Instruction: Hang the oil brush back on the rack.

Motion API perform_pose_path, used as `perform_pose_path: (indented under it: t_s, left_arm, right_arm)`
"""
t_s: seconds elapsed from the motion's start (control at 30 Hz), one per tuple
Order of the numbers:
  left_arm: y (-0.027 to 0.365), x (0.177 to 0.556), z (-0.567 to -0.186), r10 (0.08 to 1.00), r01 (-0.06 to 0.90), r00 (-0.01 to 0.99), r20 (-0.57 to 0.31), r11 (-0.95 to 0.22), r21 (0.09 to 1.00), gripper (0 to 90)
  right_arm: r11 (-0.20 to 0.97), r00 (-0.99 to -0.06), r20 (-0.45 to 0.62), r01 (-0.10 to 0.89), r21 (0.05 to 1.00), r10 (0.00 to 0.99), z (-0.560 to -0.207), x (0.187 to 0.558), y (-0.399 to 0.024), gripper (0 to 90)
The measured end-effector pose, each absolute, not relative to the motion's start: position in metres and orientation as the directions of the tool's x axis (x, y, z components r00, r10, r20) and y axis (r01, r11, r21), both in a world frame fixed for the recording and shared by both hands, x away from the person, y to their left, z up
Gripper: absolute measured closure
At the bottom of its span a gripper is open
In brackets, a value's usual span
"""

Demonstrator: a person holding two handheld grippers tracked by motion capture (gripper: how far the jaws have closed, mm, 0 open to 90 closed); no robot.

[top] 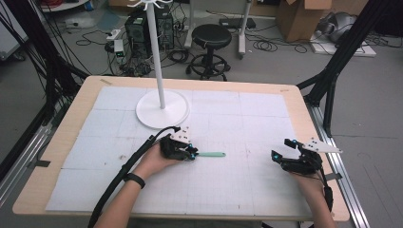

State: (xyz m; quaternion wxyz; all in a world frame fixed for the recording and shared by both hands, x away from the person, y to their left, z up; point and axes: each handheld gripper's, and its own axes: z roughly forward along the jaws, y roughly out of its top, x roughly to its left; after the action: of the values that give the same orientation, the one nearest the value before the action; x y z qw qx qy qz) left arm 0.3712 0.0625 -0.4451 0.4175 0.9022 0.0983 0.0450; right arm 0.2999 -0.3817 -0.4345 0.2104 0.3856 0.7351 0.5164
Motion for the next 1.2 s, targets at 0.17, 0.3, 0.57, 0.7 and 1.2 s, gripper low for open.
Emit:
perform_pose_path:
  t_s: [0.17,0.3,0.57,0.7,1.2]
  left_arm:
    - [0.062,0.371,-0.445,0.211,0.130,0.978,0.008,-0.634,0.762,80.2]
    - [0.061,0.370,-0.444,0.213,0.128,0.977,0.014,-0.640,0.758,81.3]
    - [0.062,0.370,-0.444,0.218,0.140,0.976,0.001,-0.633,0.761,81.9]
    - [0.062,0.369,-0.443,0.210,0.131,0.978,0.007,-0.636,0.761,81.9]
    - [0.095,0.359,-0.406,0.324,0.130,0.945,0.041,-0.488,0.863,81.9]
  right_arm:
    - [0.168,-0.615,0.090,0.349,0.922,0.783,-0.434,0.299,-0.382,18.3]
    - [0.165,-0.612,0.095,0.355,0.920,0.785,-0.434,0.299,-0.382,18.3]
    - [0.163,-0.613,0.095,0.352,0.922,0.784,-0.434,0.300,-0.382,18.3]
    - [0.162,-0.613,0.094,0.349,0.923,0.784,-0.434,0.300,-0.383,18.3]
    - [0.162,-0.607,0.095,0.355,0.921,0.789,-0.434,0.299,-0.384,18.3]
